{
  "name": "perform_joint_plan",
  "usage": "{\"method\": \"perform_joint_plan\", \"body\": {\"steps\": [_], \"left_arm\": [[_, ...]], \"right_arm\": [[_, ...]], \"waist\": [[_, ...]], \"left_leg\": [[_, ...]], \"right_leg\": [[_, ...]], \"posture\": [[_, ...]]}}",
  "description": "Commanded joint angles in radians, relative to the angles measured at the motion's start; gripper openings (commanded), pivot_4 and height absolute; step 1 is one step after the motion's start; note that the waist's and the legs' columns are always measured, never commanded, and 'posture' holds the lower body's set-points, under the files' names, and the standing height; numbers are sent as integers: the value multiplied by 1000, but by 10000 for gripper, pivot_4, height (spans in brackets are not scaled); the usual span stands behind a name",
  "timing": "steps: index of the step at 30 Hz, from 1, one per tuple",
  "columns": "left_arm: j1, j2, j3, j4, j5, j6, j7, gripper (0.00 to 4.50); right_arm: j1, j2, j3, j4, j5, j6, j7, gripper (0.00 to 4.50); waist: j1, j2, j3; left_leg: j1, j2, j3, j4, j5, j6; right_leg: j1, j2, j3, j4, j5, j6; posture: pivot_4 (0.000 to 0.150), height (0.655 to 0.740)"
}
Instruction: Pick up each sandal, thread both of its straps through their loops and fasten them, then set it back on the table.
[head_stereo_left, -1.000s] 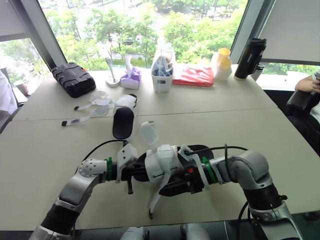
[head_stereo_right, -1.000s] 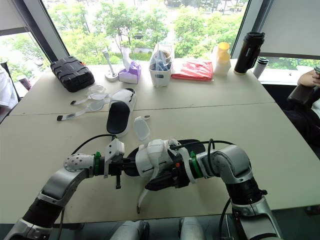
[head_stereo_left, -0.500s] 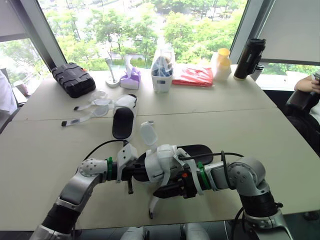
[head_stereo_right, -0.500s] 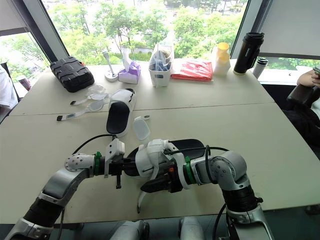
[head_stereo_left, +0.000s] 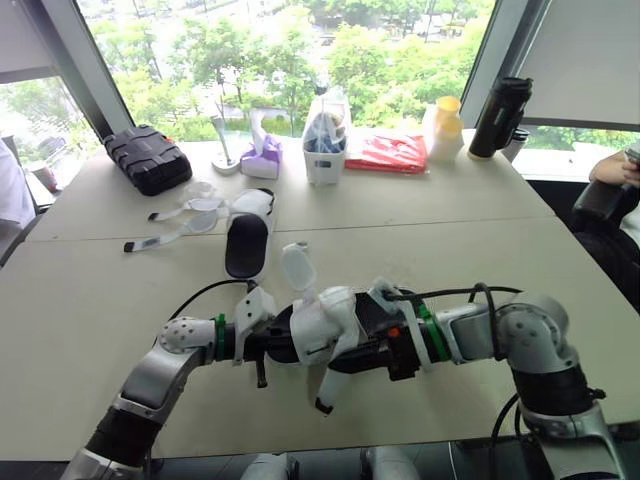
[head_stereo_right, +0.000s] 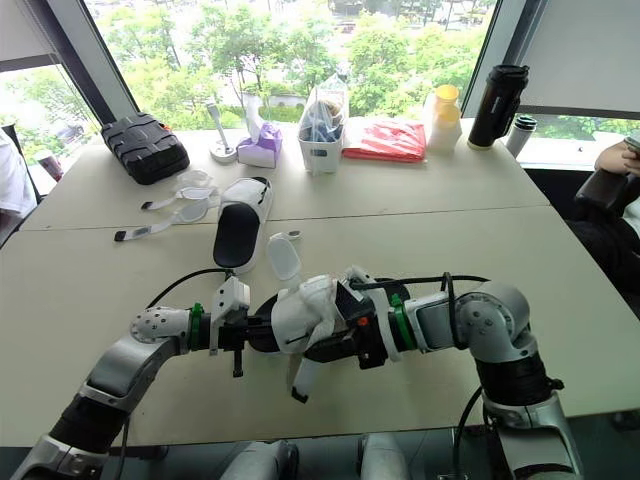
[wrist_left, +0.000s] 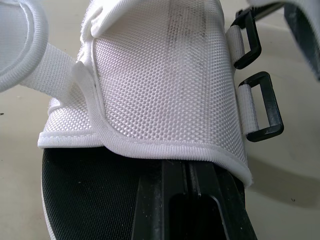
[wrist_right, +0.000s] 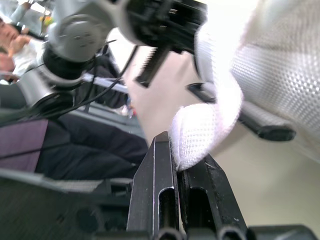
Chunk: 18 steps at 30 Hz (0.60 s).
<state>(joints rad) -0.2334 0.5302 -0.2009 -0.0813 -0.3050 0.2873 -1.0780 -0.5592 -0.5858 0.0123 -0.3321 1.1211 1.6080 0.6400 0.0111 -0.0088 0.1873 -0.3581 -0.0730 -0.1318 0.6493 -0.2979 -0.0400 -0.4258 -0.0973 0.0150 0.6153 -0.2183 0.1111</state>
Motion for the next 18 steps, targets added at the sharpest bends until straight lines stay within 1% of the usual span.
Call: {"method": "perform_joint_plan", "body": {"steps": [1,3,5,7,10,13,18], "left_arm": [[6,-9,-33,15,14,2,-6,0],[-1,-11,-36,25,17,-3,-11,0],[-6,-12,-38,34,19,-7,-15,0],[-12,-16,-40,44,22,-10,-17,0],[-15,-20,-43,48,25,-13,-19,0],[-14,-22,-45,46,27,-11,-16,0],[-7,-21,-43,38,29,-9,-14,0]], "right_arm": [[-99,-103,-10,-41,26,-40,124,378],[-171,-169,59,-3,-42,-124,221,378],[-212,-203,116,33,-96,-189,288,378],[-312,-214,212,156,-206,-302,398,378],[-444,-200,355,344,-360,-459,570,378],[-518,-171,470,498,-494,-600,717,378],[-588,-108,558,688,-656,-756,873,378]], "waist": [[0,0,0],[0,0,0],[0,0,0],[-2,0,0],[-3,0,0],[-1,0,0],[-1,0,0]], "left_leg": [[0,0,1,0,0,0],[0,0,2,0,0,0],[0,0,2,0,0,0],[0,0,2,0,0,1],[0,0,4,1,0,1],[0,0,4,1,0,1],[-1,-1,2,1,-1,1]], "right_leg": [[0,0,0,0,0,0],[0,0,0,0,0,0],[1,0,-1,-1,0,1],[1,0,-1,-1,0,1],[1,0,0,-1,1,2],[1,0,0,-1,1,2],[0,0,0,-2,1,2]], "posture": [[1500,7400],[1500,7400],[1500,7400],[1500,7400],[1500,7400],[1500,7400],[1500,7400]]}}
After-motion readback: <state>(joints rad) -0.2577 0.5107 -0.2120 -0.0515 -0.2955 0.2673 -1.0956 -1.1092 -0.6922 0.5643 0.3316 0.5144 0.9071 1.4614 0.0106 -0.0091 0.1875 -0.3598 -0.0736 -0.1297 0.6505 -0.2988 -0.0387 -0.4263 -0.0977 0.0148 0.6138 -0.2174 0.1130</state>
